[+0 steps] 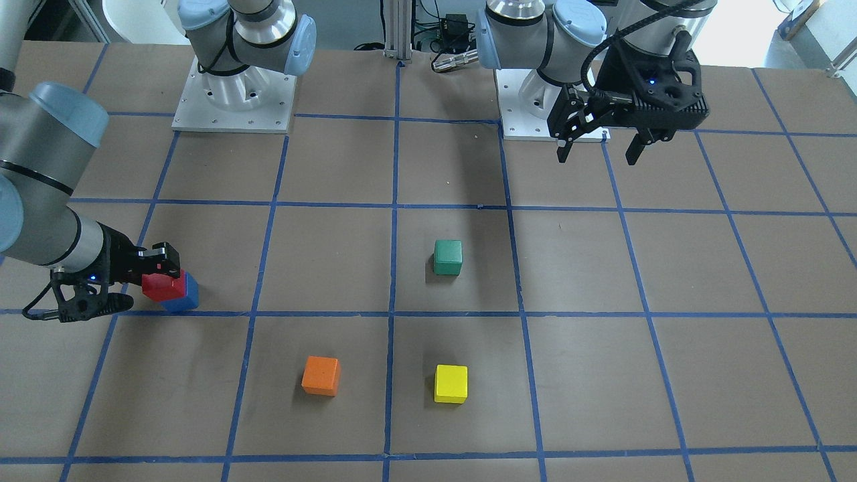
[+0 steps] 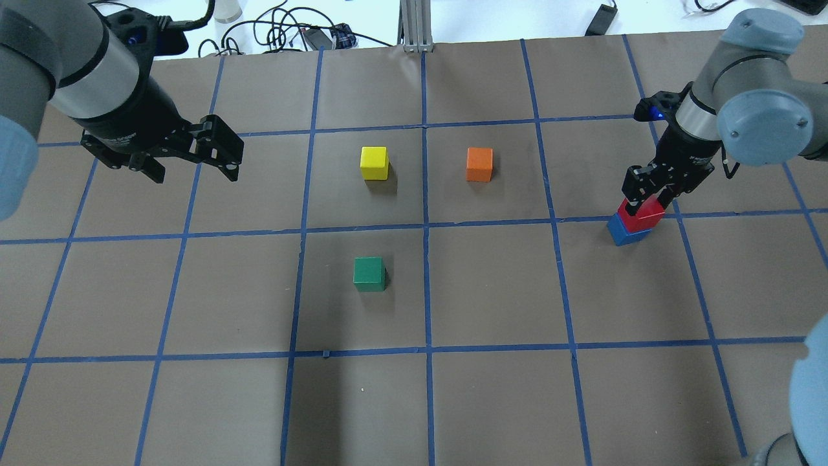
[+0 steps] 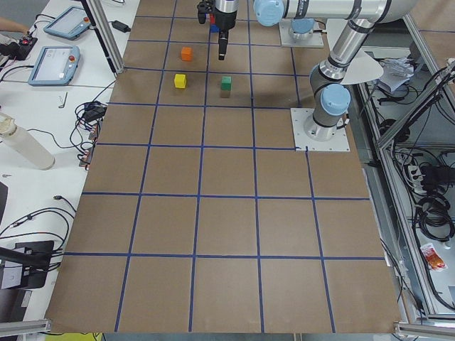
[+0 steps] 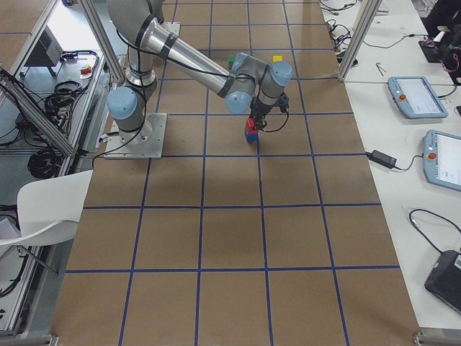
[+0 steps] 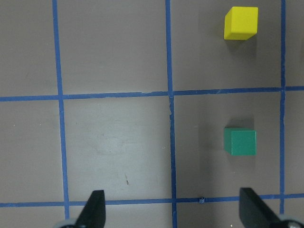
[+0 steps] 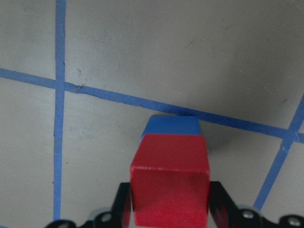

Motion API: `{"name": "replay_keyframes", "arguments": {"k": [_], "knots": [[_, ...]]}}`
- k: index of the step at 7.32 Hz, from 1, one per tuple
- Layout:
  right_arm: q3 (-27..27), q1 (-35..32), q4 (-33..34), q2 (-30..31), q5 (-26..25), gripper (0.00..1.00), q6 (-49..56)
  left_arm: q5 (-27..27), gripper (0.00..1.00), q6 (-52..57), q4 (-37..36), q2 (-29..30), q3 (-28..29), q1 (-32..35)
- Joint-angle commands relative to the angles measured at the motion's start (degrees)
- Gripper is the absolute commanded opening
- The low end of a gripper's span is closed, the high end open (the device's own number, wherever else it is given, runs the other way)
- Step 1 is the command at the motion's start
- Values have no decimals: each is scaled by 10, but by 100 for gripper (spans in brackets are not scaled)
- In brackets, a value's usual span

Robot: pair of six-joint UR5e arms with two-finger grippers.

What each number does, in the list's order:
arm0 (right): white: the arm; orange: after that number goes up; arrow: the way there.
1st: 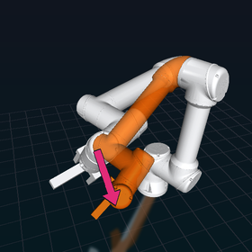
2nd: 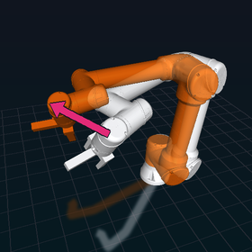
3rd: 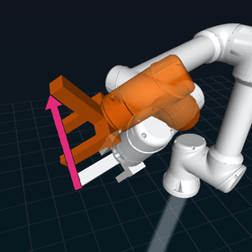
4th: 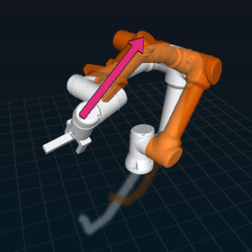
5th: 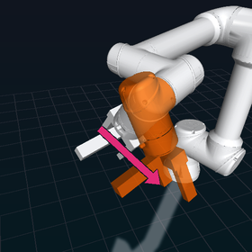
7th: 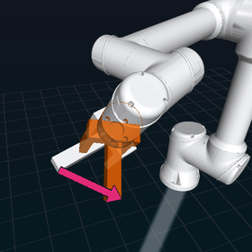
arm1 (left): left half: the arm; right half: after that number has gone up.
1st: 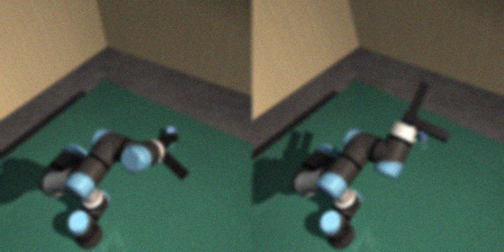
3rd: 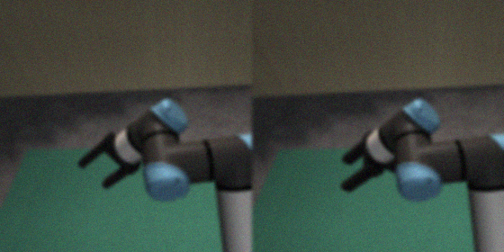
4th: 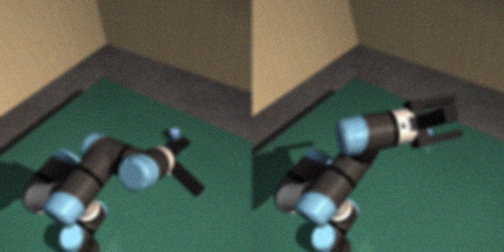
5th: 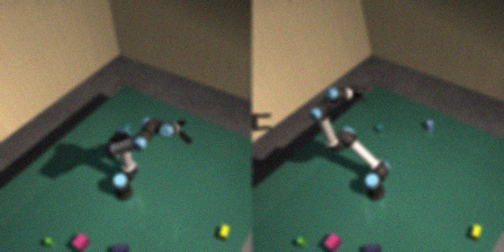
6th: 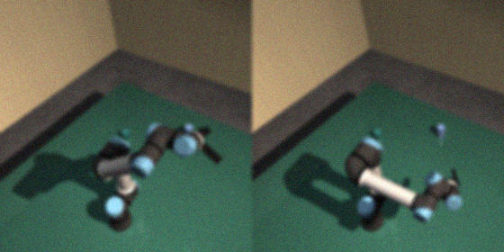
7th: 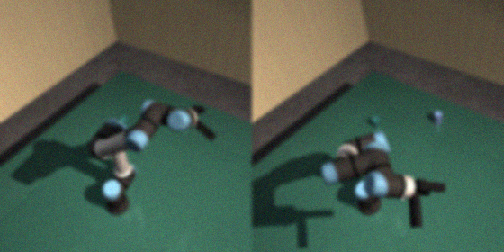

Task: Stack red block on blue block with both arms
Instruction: 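Open the right gripper and raise it off the stack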

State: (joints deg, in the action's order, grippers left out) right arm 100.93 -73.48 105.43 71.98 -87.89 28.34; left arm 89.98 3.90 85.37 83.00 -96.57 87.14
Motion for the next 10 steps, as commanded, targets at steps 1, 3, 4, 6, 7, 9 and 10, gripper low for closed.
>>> {"name": "replay_keyframes", "arguments": {"k": [1,3,4,6,7,9,10], "knots": [[0,0,-1,0,-2,100,0,-1,100,0,1,0,0,0],[-20,-2,-30,17,-7,100,-23,-1,100,0,1,0,0,0],[-51,-6,-70,34,-4,100,-30,-1,100,0,0,1,1,0],[-111,-12,-164,54,3,100,-55,0,100,1,0,1,-1,0],[-125,-30,-181,62,2,100,-95,-1,100,0,0,2,0,0],[-140,-116,-201,91,-1,100,-197,-1,100,0,0,3,0,0],[-140,-146,-206,109,1,100,-234,0,100,0,0,2,1,0]]}}
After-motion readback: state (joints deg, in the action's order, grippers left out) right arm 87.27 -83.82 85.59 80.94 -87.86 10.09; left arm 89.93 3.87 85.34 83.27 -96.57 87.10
